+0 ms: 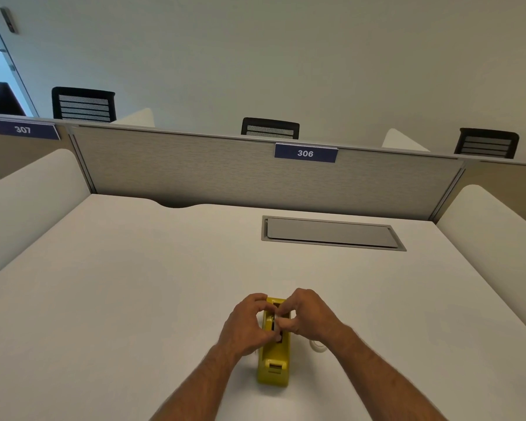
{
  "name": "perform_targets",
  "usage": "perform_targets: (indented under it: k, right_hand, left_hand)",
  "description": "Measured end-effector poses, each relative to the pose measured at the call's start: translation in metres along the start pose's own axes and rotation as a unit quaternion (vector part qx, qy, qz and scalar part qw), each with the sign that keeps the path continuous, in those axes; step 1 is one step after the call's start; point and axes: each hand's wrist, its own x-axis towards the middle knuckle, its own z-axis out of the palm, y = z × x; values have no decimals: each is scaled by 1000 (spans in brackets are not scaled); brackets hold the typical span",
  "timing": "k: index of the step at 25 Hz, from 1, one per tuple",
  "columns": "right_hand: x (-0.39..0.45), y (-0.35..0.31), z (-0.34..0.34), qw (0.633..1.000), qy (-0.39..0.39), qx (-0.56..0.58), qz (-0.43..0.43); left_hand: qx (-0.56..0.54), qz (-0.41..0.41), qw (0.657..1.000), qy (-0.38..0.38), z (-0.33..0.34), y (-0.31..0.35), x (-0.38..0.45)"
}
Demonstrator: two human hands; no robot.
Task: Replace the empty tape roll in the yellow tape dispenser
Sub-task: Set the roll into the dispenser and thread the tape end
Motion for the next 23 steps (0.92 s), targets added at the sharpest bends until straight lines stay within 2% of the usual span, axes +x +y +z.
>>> perform_targets:
  k: [13,23]
  right_hand:
    - [1,2,-4,1000,4,14,0]
    - [-5,-3,-2,998,-6,-58,-15]
  left_hand:
    - [9,-9,1000,-4,2,-2,2]
    - [8,-1,1000,-5,1,0,1]
